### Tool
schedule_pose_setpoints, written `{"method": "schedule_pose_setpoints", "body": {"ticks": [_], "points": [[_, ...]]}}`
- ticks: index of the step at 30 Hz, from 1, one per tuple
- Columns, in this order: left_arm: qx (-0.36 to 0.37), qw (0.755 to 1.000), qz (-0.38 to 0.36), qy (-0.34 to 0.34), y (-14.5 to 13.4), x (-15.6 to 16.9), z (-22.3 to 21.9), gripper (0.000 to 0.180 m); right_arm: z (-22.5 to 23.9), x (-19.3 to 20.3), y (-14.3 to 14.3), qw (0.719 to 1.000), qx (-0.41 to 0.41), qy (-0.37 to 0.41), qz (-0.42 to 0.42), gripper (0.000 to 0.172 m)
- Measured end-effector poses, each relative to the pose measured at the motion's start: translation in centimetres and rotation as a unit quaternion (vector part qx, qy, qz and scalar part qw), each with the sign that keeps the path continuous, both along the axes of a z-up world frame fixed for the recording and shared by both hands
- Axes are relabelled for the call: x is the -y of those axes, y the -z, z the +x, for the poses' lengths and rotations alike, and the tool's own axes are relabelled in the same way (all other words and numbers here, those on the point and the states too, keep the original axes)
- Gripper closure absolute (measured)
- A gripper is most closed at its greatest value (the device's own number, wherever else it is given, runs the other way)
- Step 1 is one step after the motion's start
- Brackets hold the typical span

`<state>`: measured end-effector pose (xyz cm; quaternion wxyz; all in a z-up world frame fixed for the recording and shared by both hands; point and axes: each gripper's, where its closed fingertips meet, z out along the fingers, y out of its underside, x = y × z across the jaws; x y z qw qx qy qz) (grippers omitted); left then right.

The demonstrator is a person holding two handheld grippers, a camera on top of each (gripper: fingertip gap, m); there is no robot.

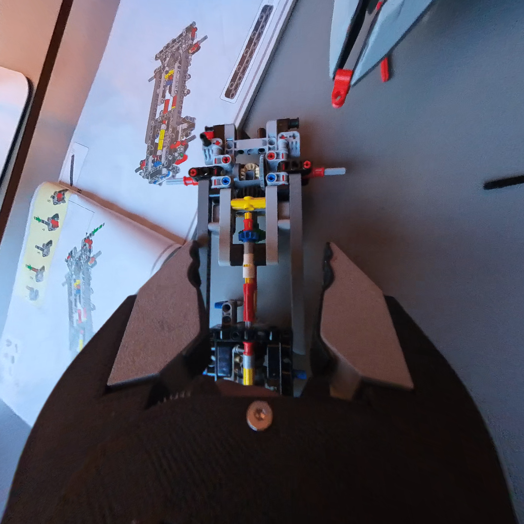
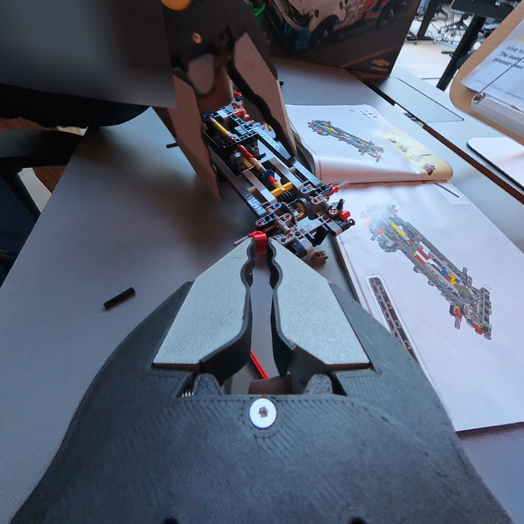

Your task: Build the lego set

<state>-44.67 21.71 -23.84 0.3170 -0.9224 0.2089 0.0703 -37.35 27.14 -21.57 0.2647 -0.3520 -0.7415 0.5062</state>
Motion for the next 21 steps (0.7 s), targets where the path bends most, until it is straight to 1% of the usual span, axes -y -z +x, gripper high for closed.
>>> {"method": "schedule_pose_setpoints", "body": {"ticks": [3, 4, 5, 6, 8, 9, 12, 15, 18, 21], "points": [[-0.005, 0.999, -0.031, 0.011, 0.5, -0.3, -0.6, 0.096, 0.2, -0.4, 0.4, 1.0, -0.001, -0.009, 0.023, 0.167], [-0.005, 0.999, -0.039, 0.013, 0.6, -0.4, -0.9, 0.099, 0.3, -0.6, 0.5, 0.999, -0.003, -0.01, 0.036, 0.167], [-0.008, 0.999, -0.045, 0.015, 0.6, -0.5, -1.3, 0.106, 0.4, -0.8, 0.6, 0.999, -0.007, -0.01, 0.047, 0.167], [-0.006, 0.998, -0.051, 0.022, 0.5, -0.5, -1.5, 0.107, 0.5, -1.1, 0.5, 0.998, -0.012, -0.007, 0.055, 0.167], [0.005, 0.998, -0.056, 0.032, 0.5, -0.5, -1.7, 0.108, 1.0, -2.2, -0.3, 0.998, -0.025, 0.008, 0.059, 0.167], [0.006, 0.998, -0.056, 0.036, 0.5, -0.4, -1.7, 0.108, 1.3, -3.0, -1.2, 0.998, -0.037, 0.019, 0.055, 0.167], [-0.015, 0.997, -0.052, 0.046, 0.5, 0.0, -1.8, 0.108, 2.9, -5.3, -5.0, 0.995, -0.094, 0.04, 0.001, 0.168], [-0.048, 0.997, -0.042, 0.047, 0.6, 0.5, -1.6, 0.108, 4.8, -8.1, -7.6, 0.988, -0.129, 0.058, -0.063, 0.168], [-0.072, 0.996, -0.027, 0.047, 0.5, 0.7, -1.5, 0.108, 6.9, -9.5, -10.8, 0.973, -0.184, 0.051, -0.128, 0.168], [-0.081, 0.996, -0.022, 0.04, 0.5, 1.1, -1.4, 0.108, 8.2, -10.3, -12.6, 0.96, -0.212, 0.037, -0.181, 0.168]]}}
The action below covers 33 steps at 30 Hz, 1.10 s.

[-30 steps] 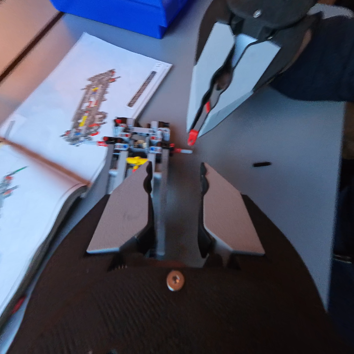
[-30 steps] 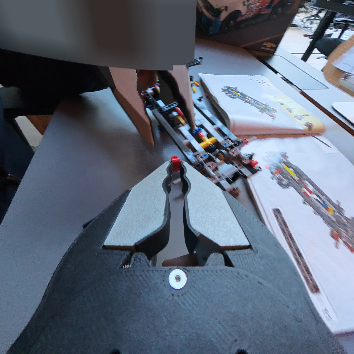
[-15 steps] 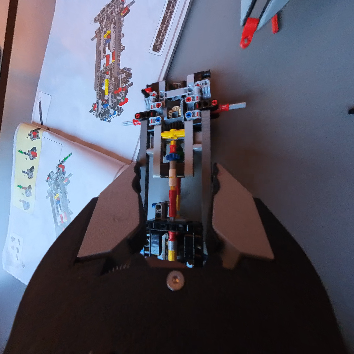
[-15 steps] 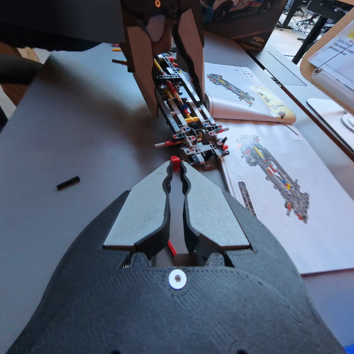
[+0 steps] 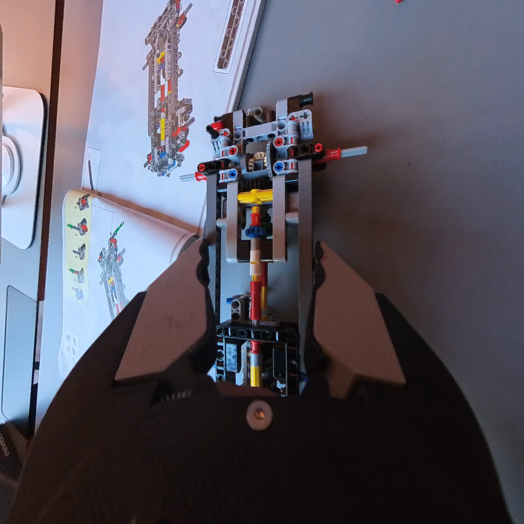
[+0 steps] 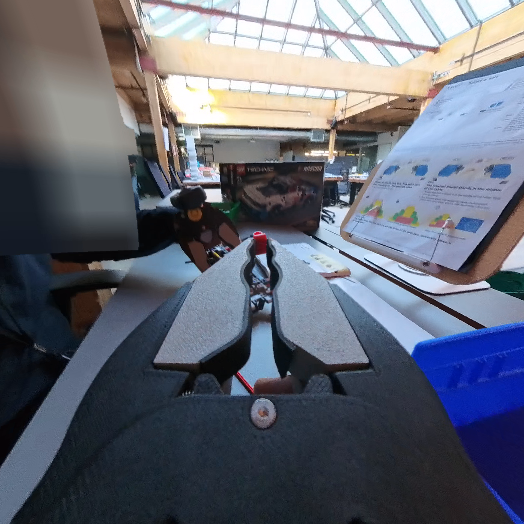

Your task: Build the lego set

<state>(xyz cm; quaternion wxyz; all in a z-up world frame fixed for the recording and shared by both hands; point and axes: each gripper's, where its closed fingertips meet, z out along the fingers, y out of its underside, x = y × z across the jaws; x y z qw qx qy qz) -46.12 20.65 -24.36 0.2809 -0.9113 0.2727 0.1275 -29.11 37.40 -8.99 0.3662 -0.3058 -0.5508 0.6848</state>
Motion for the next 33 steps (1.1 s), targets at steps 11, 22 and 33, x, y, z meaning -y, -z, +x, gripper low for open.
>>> {"method": "schedule_pose_setpoints", "body": {"ticks": [11, 22, 33], "points": [[-0.002, 1.0, 0.024, -0.015, -0.5, 2.3, 1.1, 0.126, -0.6, 3.3, 2.0, 0.997, 0.04, -0.053, 0.037, 0.168], [0.066, 0.995, 0.066, -0.034, -2.6, 4.7, 0.7, 0.162, -1.0, 4.2, 2.9, 0.995, 0.056, -0.067, 0.036, 0.168], [0.072, 0.994, 0.075, -0.045, -2.2, 5.3, 1.4, 0.162, -1.5, 5.9, 4.3, 0.991, 0.087, -0.088, 0.054, 0.168]]}}
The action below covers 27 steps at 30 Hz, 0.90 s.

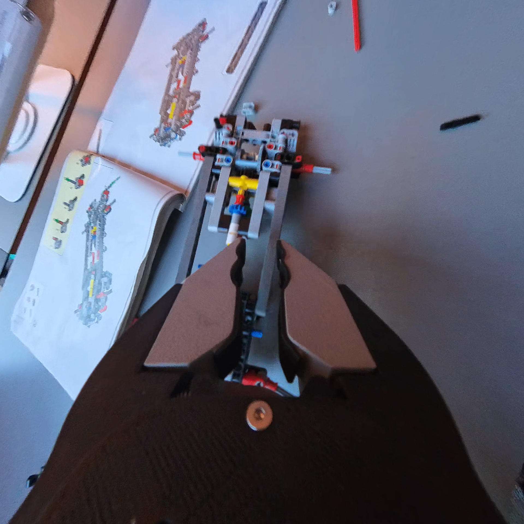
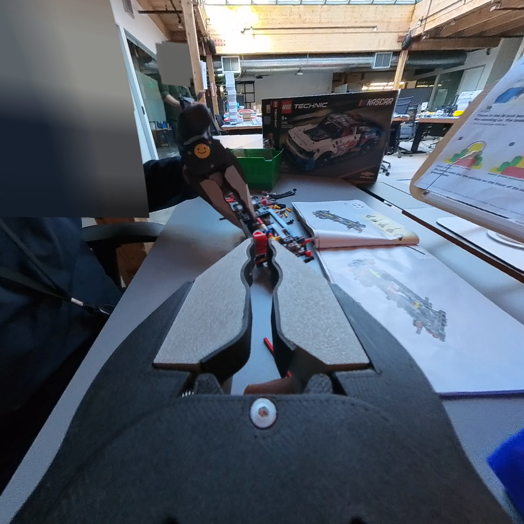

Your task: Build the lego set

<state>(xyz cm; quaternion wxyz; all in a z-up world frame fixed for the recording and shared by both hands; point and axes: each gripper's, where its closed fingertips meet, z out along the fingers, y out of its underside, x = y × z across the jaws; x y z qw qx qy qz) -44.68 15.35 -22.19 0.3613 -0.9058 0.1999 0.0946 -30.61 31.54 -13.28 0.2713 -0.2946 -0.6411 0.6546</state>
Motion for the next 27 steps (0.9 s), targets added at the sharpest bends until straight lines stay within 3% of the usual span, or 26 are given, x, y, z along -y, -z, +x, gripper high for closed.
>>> {"method": "schedule_pose_setpoints", "body": {"ticks": [6, 11, 21, 24, 27], "points": [[0.034, 0.996, 0.072, 0.032, -2.3, -3.0, 6.4, 0.16, -0.4, 4.6, 1.2, 0.998, 0.025, -0.055, 0.013, 0.167], [0.114, 0.986, 0.1, 0.069, -2.7, -5.1, 12.1, 0.163, -0.4, 8.7, 3.0, 0.993, 0.052, -0.1, 0.043, 0.167], [0.177, 0.972, 0.126, 0.085, -2.6, -6.4, 13.6, 0.173, -0.3, 10.7, 3.7, 0.99, 0.056, -0.127, 0.033, 0.167], [0.205, 0.965, 0.132, 0.095, -2.8, -6.5, 13.9, 0.166, -0.5, 10.7, 4.0, 0.989, 0.062, -0.129, 0.028, 0.167], [0.193, 0.968, 0.13, 0.095, -2.2, -6.6, 13.1, 0.171, -0.8, 10.7, 4.4, 0.989, 0.069, -0.131, 0.025, 0.167]]}}
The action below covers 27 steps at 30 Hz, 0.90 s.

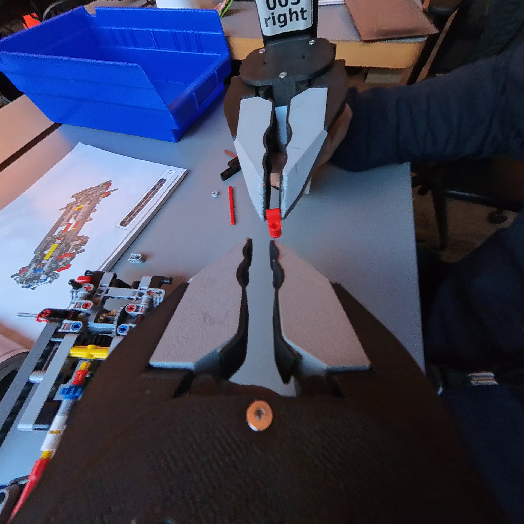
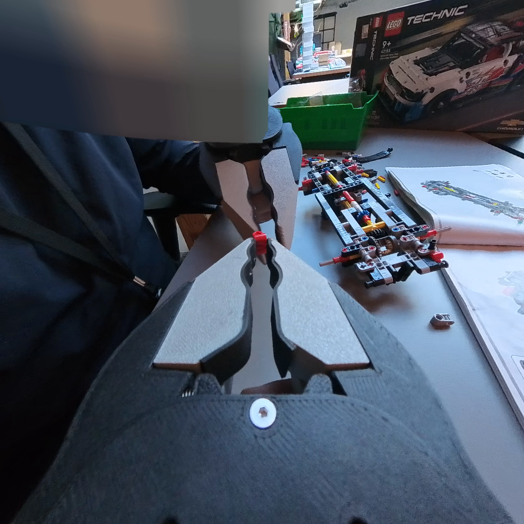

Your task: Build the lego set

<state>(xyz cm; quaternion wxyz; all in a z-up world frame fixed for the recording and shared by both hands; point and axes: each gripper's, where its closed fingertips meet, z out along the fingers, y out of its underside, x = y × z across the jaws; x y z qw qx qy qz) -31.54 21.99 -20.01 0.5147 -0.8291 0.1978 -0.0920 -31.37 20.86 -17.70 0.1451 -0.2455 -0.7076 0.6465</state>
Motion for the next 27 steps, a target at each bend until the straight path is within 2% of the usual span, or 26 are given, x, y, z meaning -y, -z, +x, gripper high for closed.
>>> {"method": "schedule_pose_setpoints", "body": {"ticks": [3, 10, 18, 27], "points": [[-0.002, 1.0, 0.012, 0.012, -0.1, 0.1, -0.4, 0.176, -0.4, -0.1, 0.4, 1.0, 0.004, 0.004, 0.003, 0.167], [0.009, 1.0, 0.012, 0.015, 0.8, 0.5, -1.4, 0.171, -1.4, 0.1, 0.7, 1.0, 0.02, 0.004, -0.01, 0.167], [0.005, 0.998, 0.049, 0.029, 0.4, 0.8, -1.3, 0.173, -2.3, 0.6, 1.6, 0.999, 0.04, 0.01, 0.014, 0.167], [0.025, 0.999, 0.041, 0.021, 0.7, 0.5, -1.9, 0.175, -2.8, 0.5, 1.8, 0.998, 0.048, 0.023, 0.017, 0.167]]}}
